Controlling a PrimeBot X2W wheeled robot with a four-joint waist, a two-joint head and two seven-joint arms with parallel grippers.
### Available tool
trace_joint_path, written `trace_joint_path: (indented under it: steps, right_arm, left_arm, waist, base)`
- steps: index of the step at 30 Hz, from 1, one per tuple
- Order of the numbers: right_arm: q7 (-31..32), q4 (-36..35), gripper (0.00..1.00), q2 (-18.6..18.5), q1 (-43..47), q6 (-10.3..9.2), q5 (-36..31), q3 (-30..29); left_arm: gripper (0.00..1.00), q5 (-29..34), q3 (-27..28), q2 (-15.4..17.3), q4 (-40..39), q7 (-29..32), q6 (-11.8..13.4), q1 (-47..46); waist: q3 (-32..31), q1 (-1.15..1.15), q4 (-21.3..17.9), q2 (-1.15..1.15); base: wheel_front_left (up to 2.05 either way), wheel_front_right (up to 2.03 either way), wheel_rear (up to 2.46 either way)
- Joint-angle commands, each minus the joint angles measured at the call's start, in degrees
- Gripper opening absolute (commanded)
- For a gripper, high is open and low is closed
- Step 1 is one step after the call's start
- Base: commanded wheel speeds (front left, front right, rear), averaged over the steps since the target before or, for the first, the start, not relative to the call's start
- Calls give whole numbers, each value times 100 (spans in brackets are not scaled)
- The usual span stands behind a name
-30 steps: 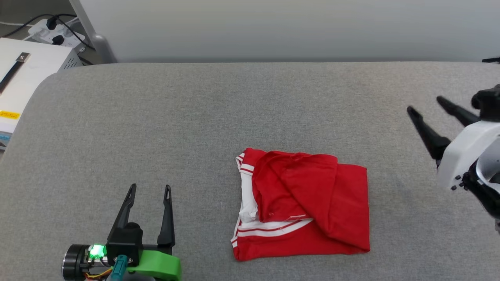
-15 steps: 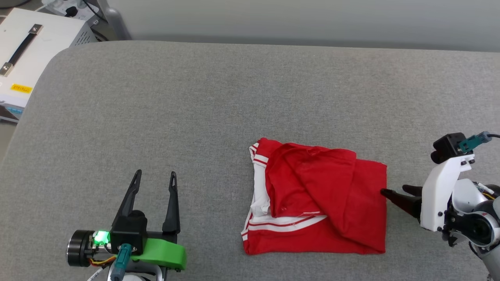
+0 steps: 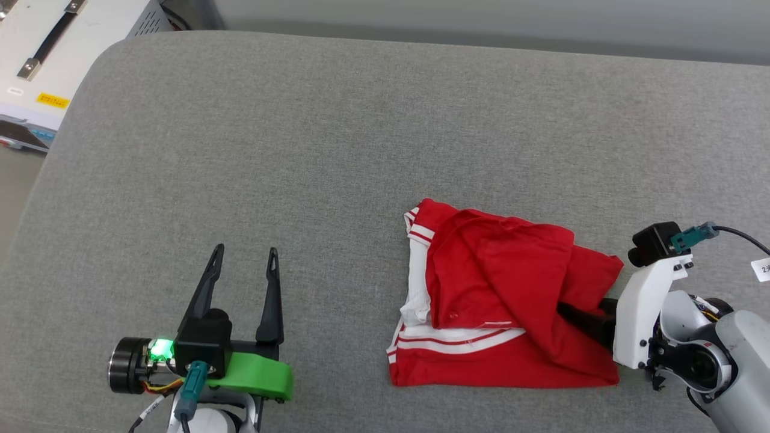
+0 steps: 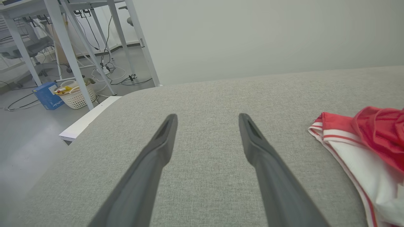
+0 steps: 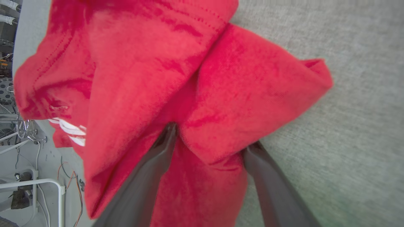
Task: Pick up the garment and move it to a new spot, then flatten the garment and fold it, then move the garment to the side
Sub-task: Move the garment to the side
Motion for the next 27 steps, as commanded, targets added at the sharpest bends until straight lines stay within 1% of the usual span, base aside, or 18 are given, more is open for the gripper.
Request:
trace_joint_path:
  steps: [1, 2, 3, 4, 8, 14, 16, 20, 27]
  right_arm:
    - [-104, 116, 100, 106, 7, -5, 32, 203]
    - [-199, 120, 41, 89, -15, -5, 42, 238]
    - [-278, 124, 9, 73, -42, -5, 80, 288]
    - [-334, 107, 0, 57, -70, -5, 117, 331]
    - [-676, -28, 0, -85, -237, -5, 158, 503]
    - [-1259, -360, 0, -608, -534, -5, -218, 866]
    - [-1429, -475, 0, -772, -637, -5, -338, 925]
    - [-1647, -718, 0, -1167, -866, -5, -779, 1080]
    - [-1681, -1198, 0, -1718, -1101, -5, -1295, 1033]
  left_arm:
    - [100, 35, -3, -32, 1, -33, -20, -91]
    - [100, 32, 2, -33, 0, -33, -15, -89]
    - [100, 28, 11, -31, 0, -33, -12, -83]
    - [100, 26, 19, -28, 2, -33, -9, -76]
    - [100, 21, 47, -30, 19, -33, 13, -36]
    - [100, 25, 63, -34, 18, -33, 40, 39]
    - [100, 20, 85, -30, 17, -33, 55, 86]
    - [100, 7, 112, -26, 7, -33, 58, 153]
    - [100, 18, 143, -29, -42, -33, 74, 189]
  waist:
    - [25, 0, 39, 0]
    - [27, 0, 42, 0]
    - [24, 0, 41, 0]
    - [19, 0, 37, 0]
    - [-37, 0, -11, 0]
    - [-183, 0, -191, 0]
    - [-240, 0, -313, 0]
    - [-320, 0, -608, 0]
    - [-360, 0, -1233, 0]
  base:
    - [0, 0, 0]
    - [0, 0, 0]
    - [0, 0, 0]
    - [0, 0, 0]
    - [0, 0, 0]
    - [0, 0, 0]
    - [0, 0, 0]
    - [0, 0, 0]
    - [0, 0, 0]
